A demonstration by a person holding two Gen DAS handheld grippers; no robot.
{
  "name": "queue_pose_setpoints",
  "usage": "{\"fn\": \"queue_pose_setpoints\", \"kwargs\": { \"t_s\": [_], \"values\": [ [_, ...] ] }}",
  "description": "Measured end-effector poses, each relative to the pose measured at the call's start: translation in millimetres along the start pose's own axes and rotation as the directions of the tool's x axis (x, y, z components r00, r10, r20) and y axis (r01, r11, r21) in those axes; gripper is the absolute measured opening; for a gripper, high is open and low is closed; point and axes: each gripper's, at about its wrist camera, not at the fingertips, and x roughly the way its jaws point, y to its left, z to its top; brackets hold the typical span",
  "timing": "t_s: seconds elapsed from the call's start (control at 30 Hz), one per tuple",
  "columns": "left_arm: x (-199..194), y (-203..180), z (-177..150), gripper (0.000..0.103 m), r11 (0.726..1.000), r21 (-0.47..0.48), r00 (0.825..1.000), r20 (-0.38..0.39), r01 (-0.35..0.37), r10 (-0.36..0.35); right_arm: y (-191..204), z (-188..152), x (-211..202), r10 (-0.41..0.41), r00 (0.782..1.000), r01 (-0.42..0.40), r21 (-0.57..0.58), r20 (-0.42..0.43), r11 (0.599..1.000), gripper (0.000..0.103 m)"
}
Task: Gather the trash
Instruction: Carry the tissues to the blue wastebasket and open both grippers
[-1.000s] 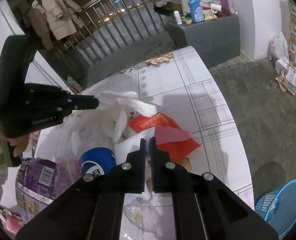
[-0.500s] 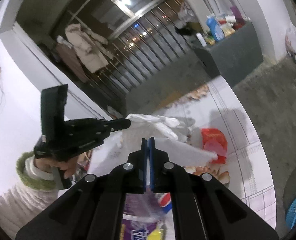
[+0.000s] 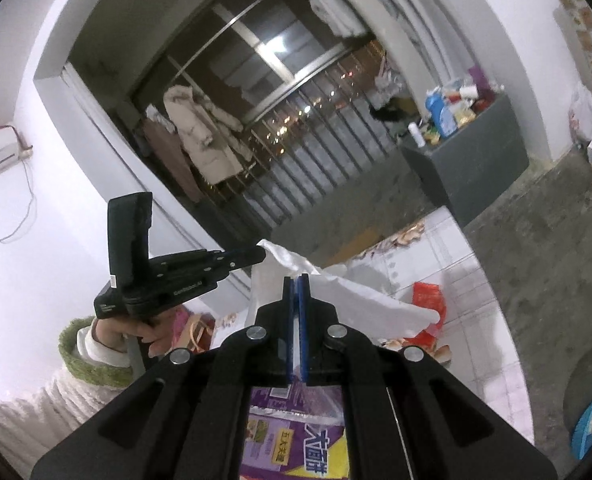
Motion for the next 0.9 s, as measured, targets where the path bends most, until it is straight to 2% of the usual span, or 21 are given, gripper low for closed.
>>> {"fn": "queue_pose_setpoints", "kwargs": {
  "t_s": [0.23, 0.37, 0.5, 0.63, 0.9],
  "values": [
    [-10, -65, 16, 0.001, 0.994, 0.09, 0.997, 0.026, 0.066, -0.069, -12, -12, -70, -0.089, 0.99, 0.087, 0.027, 0.113, 0.996, 0.002],
    [5, -115, 27, 0.001, 0.98, 0.167, 0.994, 0.0, 0.109, -0.11, -37, -24, -112, -0.154, 0.972, 0.139, 0.093, 0.176, 0.986, 0.002],
    [28, -161, 37, 0.001, 0.967, 0.201, 0.987, -0.038, 0.158, -0.153, -63, -33, -149, -0.222, 0.952, 0.191, 0.159, 0.212, 0.969, 0.002],
    [60, -215, 43, 0.001, 0.949, 0.232, 0.976, -0.088, 0.215, -0.199, -90, -44, -188, -0.309, 0.92, 0.259, 0.22, 0.241, 0.941, 0.002],
    [132, -319, 44, 0.001, 0.908, 0.239, 0.933, -0.193, 0.344, -0.303, -151, -66, -248, -0.52, 0.827, 0.438, 0.332, 0.216, 0.835, 0.002]
  ]
}}
